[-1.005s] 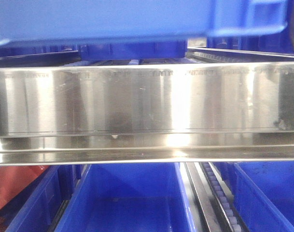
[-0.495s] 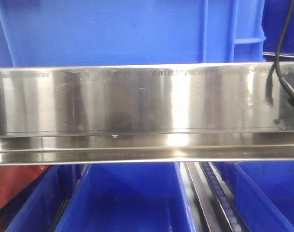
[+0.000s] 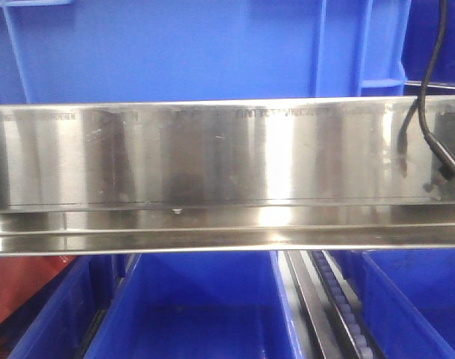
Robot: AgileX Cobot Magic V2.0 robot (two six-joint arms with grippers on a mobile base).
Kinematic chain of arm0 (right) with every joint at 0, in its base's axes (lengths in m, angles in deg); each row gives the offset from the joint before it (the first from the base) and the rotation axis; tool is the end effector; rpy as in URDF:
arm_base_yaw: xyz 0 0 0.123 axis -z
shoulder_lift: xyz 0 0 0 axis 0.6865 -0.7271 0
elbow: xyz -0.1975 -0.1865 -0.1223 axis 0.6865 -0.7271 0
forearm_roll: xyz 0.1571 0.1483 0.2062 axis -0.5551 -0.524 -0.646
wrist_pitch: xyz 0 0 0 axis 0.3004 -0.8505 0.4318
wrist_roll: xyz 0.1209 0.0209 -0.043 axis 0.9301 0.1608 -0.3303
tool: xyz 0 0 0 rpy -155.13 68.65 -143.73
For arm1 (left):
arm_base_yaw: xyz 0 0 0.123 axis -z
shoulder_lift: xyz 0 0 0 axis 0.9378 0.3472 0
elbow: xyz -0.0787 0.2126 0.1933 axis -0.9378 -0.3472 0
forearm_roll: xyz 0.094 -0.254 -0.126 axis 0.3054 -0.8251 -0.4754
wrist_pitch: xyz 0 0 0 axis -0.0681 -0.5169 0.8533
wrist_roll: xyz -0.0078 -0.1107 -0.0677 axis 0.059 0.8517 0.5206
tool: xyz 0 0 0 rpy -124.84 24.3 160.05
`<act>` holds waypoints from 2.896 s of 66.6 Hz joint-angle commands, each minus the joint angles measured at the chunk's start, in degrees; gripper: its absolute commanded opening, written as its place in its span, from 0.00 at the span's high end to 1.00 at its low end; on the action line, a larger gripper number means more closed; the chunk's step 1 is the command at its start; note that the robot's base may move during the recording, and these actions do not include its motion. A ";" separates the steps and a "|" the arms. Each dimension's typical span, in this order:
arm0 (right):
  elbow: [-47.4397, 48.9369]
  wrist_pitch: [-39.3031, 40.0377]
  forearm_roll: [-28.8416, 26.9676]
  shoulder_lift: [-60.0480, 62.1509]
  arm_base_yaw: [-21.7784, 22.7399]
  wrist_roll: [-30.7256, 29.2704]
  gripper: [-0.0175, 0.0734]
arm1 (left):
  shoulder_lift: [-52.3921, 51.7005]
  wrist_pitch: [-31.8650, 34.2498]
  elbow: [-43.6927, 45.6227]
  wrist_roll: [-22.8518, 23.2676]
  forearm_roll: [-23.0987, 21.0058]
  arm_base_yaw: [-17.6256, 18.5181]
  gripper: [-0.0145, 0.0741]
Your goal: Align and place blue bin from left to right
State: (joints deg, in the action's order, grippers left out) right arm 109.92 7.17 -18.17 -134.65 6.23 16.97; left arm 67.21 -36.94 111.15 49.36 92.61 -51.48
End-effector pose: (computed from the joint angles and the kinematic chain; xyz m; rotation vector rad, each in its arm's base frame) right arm 0.4000 0.2632 0.4122 -0.0910 2.3171 0.2822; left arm 0.4537 -0.1158 0.4205 -0.0313 2.2683 -0.0080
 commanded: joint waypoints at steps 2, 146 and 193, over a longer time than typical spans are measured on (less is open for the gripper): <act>1.09 3.88 -1.21 0.23 -0.55 0.09 0.88 | -1.02 4.34 1.09 0.02 -2.53 0.91 0.75; -55.50 45.68 1.48 46.31 -1.36 -11.92 0.88 | -43.64 47.40 -54.92 0.50 -7.61 3.75 0.96; -78.63 53.92 1.48 69.98 -1.36 -19.40 0.88 | -63.27 59.73 -76.35 0.50 -7.61 3.75 0.96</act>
State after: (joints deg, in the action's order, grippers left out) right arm 31.37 59.53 -17.20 -65.06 4.93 -1.98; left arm 4.32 21.76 34.92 49.58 85.33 -47.98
